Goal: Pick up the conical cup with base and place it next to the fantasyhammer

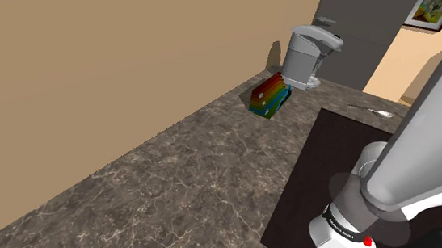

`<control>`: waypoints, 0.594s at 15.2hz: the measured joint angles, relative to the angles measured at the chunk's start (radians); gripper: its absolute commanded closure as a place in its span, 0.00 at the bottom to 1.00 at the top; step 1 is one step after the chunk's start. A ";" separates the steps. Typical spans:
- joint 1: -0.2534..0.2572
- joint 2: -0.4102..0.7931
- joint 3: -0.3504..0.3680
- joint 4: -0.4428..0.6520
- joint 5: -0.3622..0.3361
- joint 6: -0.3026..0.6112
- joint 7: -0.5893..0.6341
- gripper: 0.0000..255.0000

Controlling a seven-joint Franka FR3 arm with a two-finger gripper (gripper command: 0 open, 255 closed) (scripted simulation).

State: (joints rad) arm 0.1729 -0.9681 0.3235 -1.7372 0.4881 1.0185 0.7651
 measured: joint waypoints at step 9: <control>0.013 -0.114 0.009 -0.197 0.011 0.080 -0.038 1.00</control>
State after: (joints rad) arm 0.1859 -1.0821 0.3328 -1.9344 0.4992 1.0981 0.7272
